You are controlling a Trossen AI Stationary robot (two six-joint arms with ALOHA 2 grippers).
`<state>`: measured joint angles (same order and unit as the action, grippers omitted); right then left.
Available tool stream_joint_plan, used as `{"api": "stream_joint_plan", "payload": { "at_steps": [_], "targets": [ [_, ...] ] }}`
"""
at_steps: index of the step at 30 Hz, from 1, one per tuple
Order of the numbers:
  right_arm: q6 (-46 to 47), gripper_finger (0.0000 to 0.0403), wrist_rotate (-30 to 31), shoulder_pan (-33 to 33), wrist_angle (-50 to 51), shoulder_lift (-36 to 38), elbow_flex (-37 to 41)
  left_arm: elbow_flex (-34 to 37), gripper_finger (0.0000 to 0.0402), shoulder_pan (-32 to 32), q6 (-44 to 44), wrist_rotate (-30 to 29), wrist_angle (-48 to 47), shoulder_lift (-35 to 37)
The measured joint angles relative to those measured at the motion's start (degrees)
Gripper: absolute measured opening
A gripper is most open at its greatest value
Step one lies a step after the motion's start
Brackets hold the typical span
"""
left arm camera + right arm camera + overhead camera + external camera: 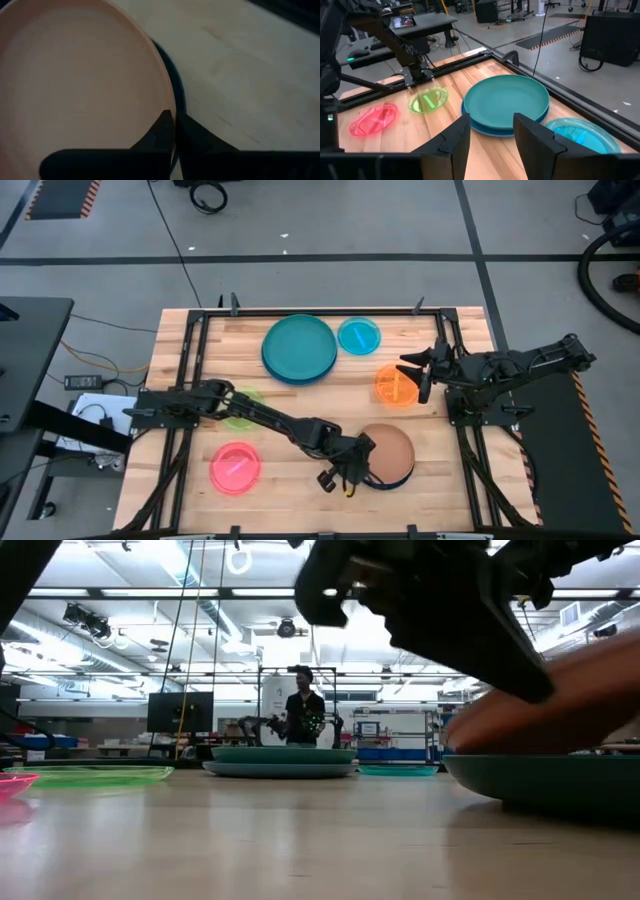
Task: Stack plastic plates
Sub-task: Stack the brown plate on top of the dark green plate, then stack the stacked plates on top of the green plate
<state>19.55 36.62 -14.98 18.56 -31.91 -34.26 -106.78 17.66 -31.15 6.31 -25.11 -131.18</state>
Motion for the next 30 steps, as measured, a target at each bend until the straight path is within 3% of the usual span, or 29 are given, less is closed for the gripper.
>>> {"api": "stream_joint_plan", "payload": {
  "at_steps": [7, 15, 19, 23, 30],
  "targets": [
    [-0.19, 0.0160, 0.00, 0.00, -0.21, 0.05, 0.00, -1.26, 0.0029, -0.08, -1.05, -0.03, -0.22, -1.39],
    [0.32, 0.0160, -0.07, 0.00, -0.47, -0.20, 0.00, -1.27, 0.0139, -0.12, 0.52, -0.04, -1.01, -1.34],
    [0.38, 0.0160, -0.09, 0.00, -0.47, -0.46, 0.00, -1.23, 0.0172, -0.12, 2.23, -0.39, -2.36, 0.52],
    [0.38, 0.0160, -0.07, 0.00, -0.37, -0.77, 0.01, -1.32, 0.0177, -0.05, 2.16, -0.82, -5.05, 1.47],
    [0.37, 0.0160, -0.04, 0.00, -0.45, -0.94, 0.02, -1.19, 0.0172, 1.67, -3.19, -7.18, -6.94, 0.53]
  ]
}}
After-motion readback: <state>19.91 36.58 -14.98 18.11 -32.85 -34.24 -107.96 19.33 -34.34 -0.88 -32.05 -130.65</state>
